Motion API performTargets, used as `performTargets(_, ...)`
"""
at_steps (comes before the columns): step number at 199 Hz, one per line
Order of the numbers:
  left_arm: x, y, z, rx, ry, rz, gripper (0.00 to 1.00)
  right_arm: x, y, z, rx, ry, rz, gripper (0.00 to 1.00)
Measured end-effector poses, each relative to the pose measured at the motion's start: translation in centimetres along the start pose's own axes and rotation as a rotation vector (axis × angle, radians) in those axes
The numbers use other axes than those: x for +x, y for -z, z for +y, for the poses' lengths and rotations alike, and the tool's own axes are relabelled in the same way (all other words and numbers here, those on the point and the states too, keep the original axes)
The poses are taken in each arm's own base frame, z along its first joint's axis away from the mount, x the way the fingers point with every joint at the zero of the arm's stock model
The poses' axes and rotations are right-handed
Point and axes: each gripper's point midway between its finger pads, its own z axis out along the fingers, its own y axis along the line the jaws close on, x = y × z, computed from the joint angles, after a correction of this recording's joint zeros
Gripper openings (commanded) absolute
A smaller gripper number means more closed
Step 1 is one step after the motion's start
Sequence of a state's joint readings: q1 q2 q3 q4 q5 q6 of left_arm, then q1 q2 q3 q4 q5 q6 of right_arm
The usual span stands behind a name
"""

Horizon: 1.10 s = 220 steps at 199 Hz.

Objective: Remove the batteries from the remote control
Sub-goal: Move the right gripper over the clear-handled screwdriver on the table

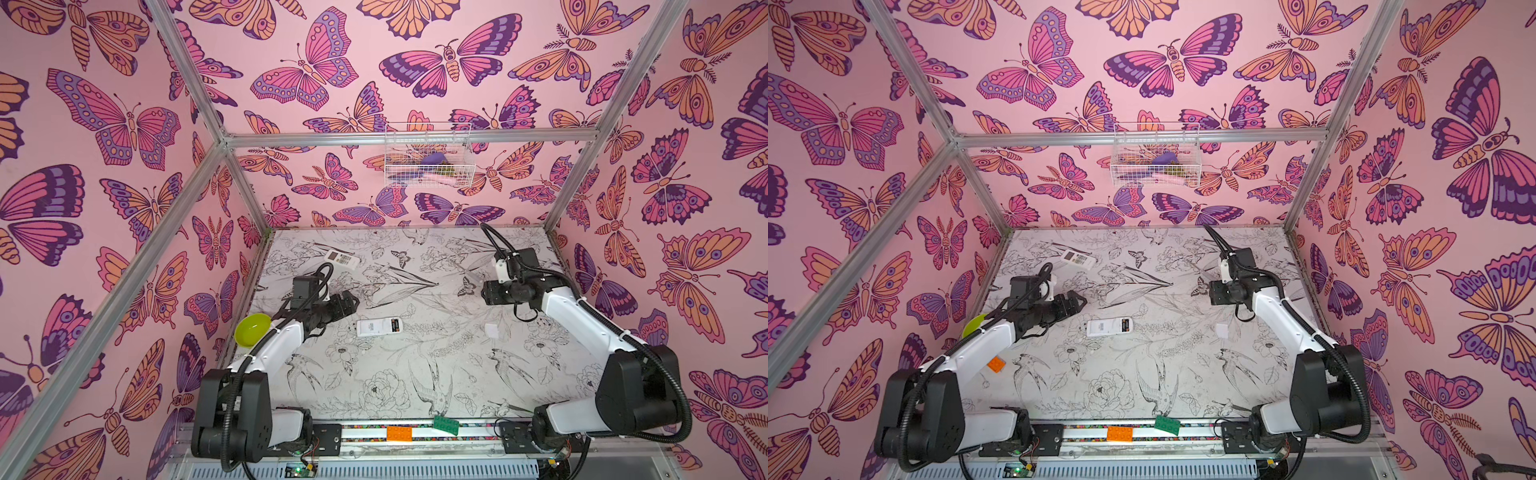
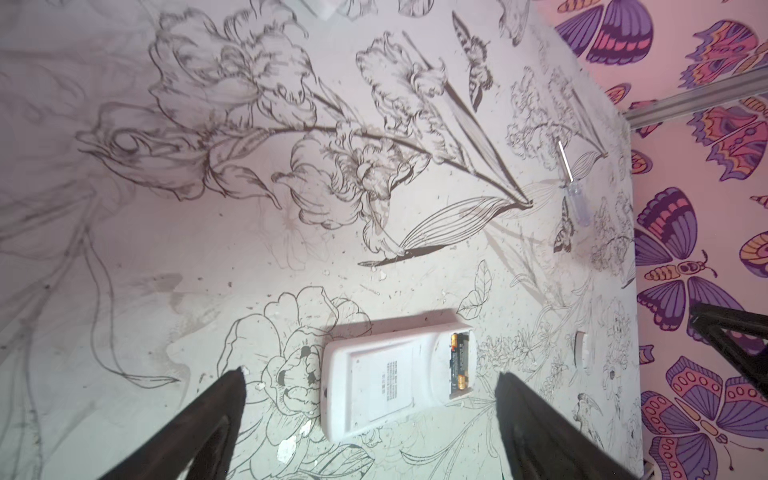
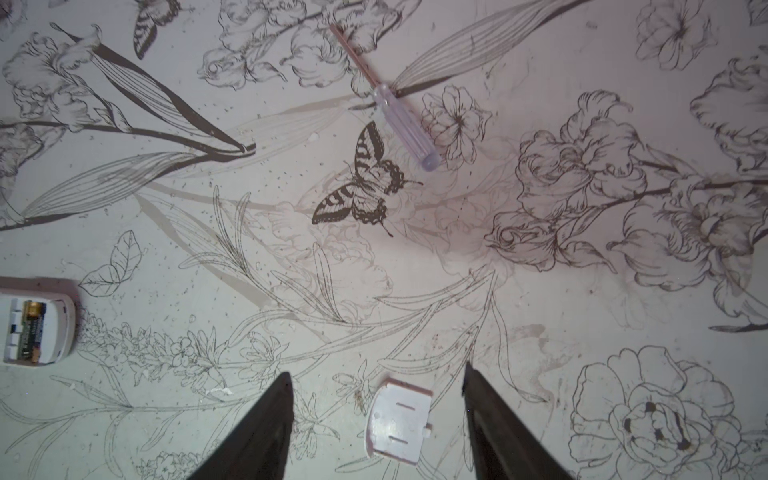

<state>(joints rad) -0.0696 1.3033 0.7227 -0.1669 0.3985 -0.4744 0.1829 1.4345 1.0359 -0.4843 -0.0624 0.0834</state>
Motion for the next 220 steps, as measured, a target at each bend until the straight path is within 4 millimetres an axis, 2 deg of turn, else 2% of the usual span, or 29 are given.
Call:
performTargets(51, -3.0, 3.2, -1.1, 0.04, -0.094, -0.124, 0.98, -2.2, -2.0, 0.1, -0.003, 0.065, -0.025, 0.66)
performTargets(103, -5.2, 5.1, -1.8, 0.041, -0.191, -0.183, 1.0, -3.1, -6.4, -0.1, -0.006, 0.142, 0.016, 0.65)
performTargets(134, -5.4, 5.7, -2.0, 0.037, -0.234, -0.194, 1.0, -4.8, -8.8, -0.2, -0.007, 0.173, 0.027, 0.64)
performTargets(178, -5.7, 6.3, -2.0, 0.031, -0.273, -0.209, 1.0, -6.8, -10.8, -0.1, -0.018, 0.214, 0.029, 0.63)
performTargets(220, -5.9, 6.5, -1.8, 0.022, -0.29, -0.215, 1.0, -7.2, -13.3, 0.0, -0.035, 0.243, 0.066, 0.62)
